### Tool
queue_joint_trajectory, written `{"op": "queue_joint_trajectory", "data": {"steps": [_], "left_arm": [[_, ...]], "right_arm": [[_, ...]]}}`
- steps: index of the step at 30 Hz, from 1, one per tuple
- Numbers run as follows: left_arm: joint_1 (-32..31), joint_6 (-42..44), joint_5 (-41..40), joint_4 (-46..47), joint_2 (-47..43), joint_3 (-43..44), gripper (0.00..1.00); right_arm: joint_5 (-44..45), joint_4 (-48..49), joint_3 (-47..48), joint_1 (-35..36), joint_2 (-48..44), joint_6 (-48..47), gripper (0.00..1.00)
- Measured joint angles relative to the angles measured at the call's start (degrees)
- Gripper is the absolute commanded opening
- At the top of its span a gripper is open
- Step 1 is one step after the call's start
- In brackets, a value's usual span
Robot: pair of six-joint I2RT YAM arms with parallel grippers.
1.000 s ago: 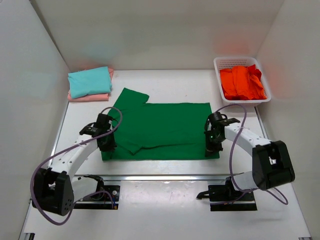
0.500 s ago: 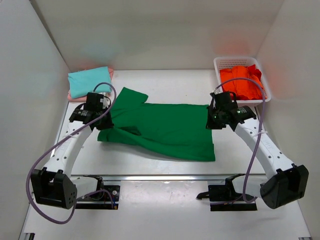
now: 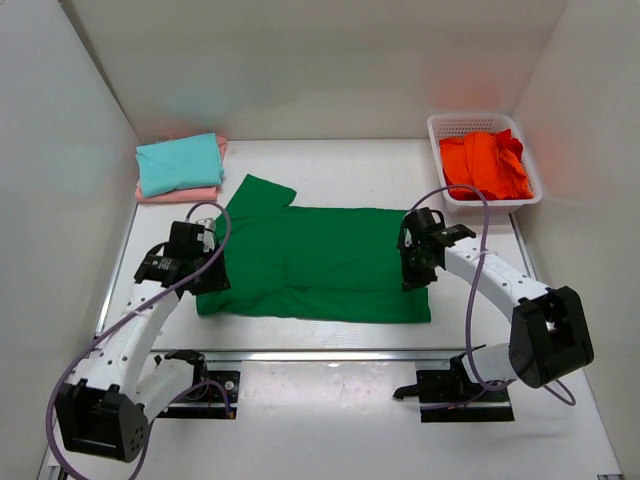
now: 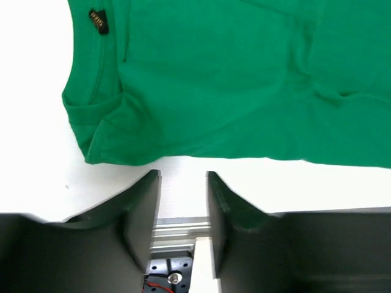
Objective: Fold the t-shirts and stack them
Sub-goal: Fold the flattened tshirt in 1/3 of the way
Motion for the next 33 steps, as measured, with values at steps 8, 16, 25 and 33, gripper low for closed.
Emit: {"op": "queue_joint_trajectory", "data": {"steps": [8,16,25,33], "left_arm": [[-0.9,-1.7,2.8,0.2,-4.5,-3.7,0.53],[-0.2,-3.6,1.1,9.9,-3.2,-8.0,0.38],[-1.7,-3.8,-0.9,14.3,12.5,-10.3,0.4],[-1.9,-3.8,-1.2,12.7,18.7,-9.2,0.29]], "right_arm": [[-1.4,1.1,-2.4,-1.9,-2.7,-0.2,0.0],[-2.1,6.1,-5.5,-3.0,0.9,0.1,0.0],[-3.5,7.3,-6.5,-4.1,7.0,-1.7,0.0],[-7.0,4.2,-3.4,-7.4,11.5,-3.6,0.0]]}}
